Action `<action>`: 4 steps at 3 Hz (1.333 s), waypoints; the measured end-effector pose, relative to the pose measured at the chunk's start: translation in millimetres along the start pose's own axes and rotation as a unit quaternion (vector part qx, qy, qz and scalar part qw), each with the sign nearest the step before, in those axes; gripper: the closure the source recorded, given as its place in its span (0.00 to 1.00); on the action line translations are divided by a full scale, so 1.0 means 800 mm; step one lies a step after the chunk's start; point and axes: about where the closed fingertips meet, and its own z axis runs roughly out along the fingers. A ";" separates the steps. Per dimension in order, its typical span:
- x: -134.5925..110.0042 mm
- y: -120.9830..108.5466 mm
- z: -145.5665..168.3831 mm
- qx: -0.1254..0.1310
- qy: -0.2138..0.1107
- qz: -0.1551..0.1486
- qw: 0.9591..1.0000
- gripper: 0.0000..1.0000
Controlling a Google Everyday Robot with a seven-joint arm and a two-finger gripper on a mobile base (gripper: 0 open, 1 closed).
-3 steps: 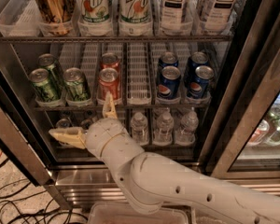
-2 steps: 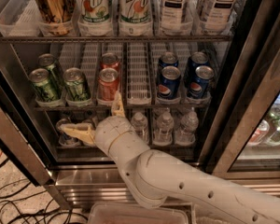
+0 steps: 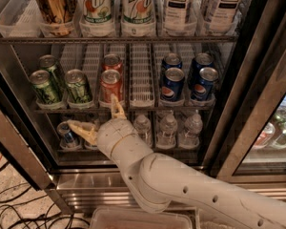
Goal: Pick green can from middle shelf of fridge
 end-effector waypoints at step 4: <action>0.000 0.000 0.006 -0.007 0.002 -0.005 1.000 0.31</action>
Offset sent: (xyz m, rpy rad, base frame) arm 0.0000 0.0000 0.0000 0.0000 0.0000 0.0000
